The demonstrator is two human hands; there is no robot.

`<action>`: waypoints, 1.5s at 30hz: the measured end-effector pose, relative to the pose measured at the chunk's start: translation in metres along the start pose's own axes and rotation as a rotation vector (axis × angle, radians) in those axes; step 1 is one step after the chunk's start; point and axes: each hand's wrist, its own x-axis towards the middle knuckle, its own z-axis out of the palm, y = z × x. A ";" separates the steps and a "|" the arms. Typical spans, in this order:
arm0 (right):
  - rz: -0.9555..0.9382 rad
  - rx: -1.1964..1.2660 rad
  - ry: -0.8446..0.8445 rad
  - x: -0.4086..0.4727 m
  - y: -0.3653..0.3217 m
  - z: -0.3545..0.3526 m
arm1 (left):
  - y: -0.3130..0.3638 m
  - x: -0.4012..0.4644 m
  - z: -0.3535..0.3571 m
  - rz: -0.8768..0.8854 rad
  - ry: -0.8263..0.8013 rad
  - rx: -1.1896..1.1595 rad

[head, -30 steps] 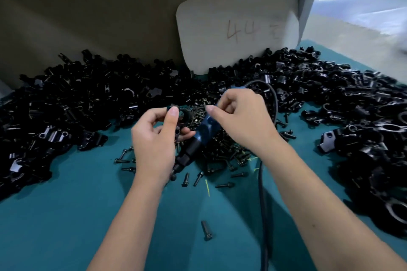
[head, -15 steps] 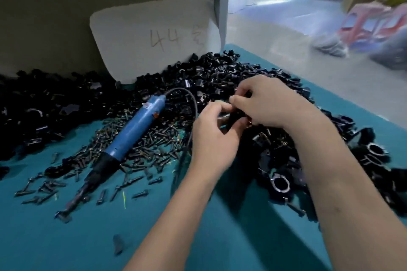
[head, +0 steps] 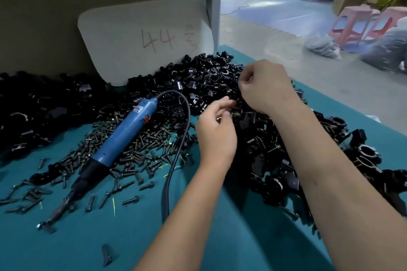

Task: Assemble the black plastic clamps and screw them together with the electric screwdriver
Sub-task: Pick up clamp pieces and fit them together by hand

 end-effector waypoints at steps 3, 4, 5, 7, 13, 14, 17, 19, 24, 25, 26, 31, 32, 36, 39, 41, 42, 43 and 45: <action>-0.070 -0.192 -0.333 0.014 -0.020 0.024 | 0.000 0.008 -0.031 -0.049 0.221 0.048; -0.087 -0.238 -0.414 0.016 -0.027 0.035 | 0.001 0.009 -0.041 -0.054 0.247 0.081; -0.100 -0.281 -0.462 0.018 -0.031 0.046 | 0.003 0.010 -0.047 -0.056 0.260 0.099; -0.109 -0.353 -0.470 0.018 -0.037 0.063 | 0.005 0.012 -0.057 -0.049 0.259 0.133; -0.115 -0.457 -0.511 0.029 -0.035 0.072 | 0.007 0.015 -0.077 -0.039 0.235 0.198; -0.118 -0.467 -0.513 0.030 -0.035 0.072 | 0.008 0.014 -0.082 -0.037 0.238 0.198; -0.147 -0.430 -0.390 0.026 -0.029 0.067 | 0.014 0.012 -0.099 -0.003 0.245 0.206; -0.178 -0.317 -0.204 0.021 -0.040 0.069 | 0.018 0.012 -0.126 0.048 0.292 0.260; -0.306 0.337 -0.130 -0.006 -0.115 0.075 | 0.021 0.007 -0.216 0.193 0.510 0.605; -0.328 0.430 -0.176 -0.013 -0.131 0.078 | 0.021 0.004 -0.234 0.205 0.574 0.657; -0.364 0.488 -0.229 -0.020 -0.149 0.084 | 0.020 0.002 -0.256 0.203 0.647 0.709; -0.482 0.559 -0.476 -0.054 -0.205 0.113 | 0.015 -0.006 -0.329 -0.242 0.808 1.177; -0.506 0.550 -0.480 -0.058 -0.209 0.118 | 0.015 -0.007 -0.335 -0.322 0.784 1.202; -0.526 0.589 -0.493 -0.066 -0.214 0.133 | 0.005 -0.006 -0.352 -0.432 0.674 1.250; -0.497 0.620 -0.479 -0.065 -0.208 0.139 | -0.001 -0.007 -0.360 -0.330 0.707 1.215; -0.506 0.606 -0.450 -0.062 -0.203 0.140 | -0.003 -0.007 -0.361 -0.241 0.738 1.143; -0.514 0.609 -0.435 -0.060 -0.201 0.140 | -0.003 -0.007 -0.360 -0.191 0.764 1.100; -0.521 0.635 -0.424 -0.058 -0.199 0.139 | -0.001 -0.005 -0.358 -0.133 0.792 1.050; -0.510 0.755 -0.433 -0.053 -0.193 0.138 | 0.006 -0.003 -0.348 0.011 0.821 0.895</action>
